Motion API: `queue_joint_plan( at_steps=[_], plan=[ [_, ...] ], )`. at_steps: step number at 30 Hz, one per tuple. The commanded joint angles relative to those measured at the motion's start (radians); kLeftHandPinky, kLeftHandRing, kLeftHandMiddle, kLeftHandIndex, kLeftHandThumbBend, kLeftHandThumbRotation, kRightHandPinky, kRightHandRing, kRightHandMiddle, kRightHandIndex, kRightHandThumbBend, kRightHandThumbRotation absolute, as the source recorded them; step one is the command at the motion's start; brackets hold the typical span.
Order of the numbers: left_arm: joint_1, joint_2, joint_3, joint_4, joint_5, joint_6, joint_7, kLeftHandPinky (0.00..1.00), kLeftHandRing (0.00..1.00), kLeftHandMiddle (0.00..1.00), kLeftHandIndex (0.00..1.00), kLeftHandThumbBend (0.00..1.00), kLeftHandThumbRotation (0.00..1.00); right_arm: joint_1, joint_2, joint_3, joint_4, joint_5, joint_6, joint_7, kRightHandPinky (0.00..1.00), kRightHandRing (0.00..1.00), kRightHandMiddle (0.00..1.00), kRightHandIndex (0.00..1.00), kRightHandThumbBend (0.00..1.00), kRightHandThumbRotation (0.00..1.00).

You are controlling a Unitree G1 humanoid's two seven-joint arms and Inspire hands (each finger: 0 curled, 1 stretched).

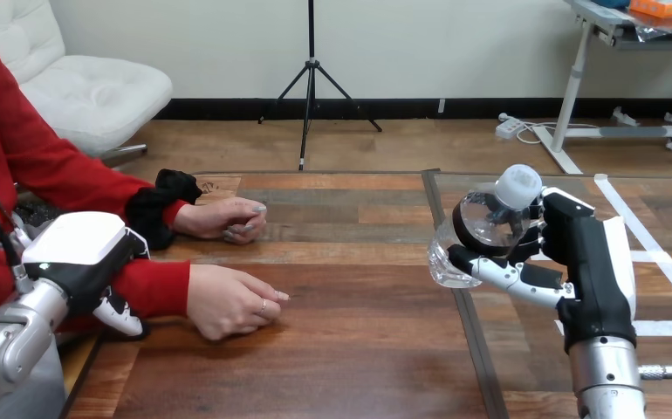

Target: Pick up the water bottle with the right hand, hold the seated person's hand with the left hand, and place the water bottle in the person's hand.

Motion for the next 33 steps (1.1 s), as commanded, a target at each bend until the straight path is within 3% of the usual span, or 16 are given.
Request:
queue_joint_plan(
  at_steps=[1, 23, 33],
  plan=[
    [-0.024, -0.021, 0.036, -0.004, -0.034, -0.032, 0.026, 0.4, 0.44, 0.5, 0.5, 0.84, 0.19, -0.098, 0.013, 0.011, 0.012, 0.0, -0.05, -0.003, 0.35, 0.42, 0.57, 0.54, 0.8, 0.0],
    [-0.022, -0.03, 0.054, -0.028, -0.052, -0.126, 0.068, 0.29, 0.36, 0.44, 0.45, 0.78, 0.34, -0.168, 0.048, 0.046, 0.127, -0.007, -0.081, 0.006, 0.34, 0.4, 0.57, 0.55, 0.8, 0.0],
    [-0.029, -0.036, 0.059, -0.039, -0.061, -0.17, 0.08, 0.25, 0.32, 0.42, 0.43, 0.76, 0.34, -0.192, 0.067, 0.059, 0.172, -0.018, -0.107, -0.003, 0.32, 0.39, 0.56, 0.55, 0.81, 0.0]
  ],
)
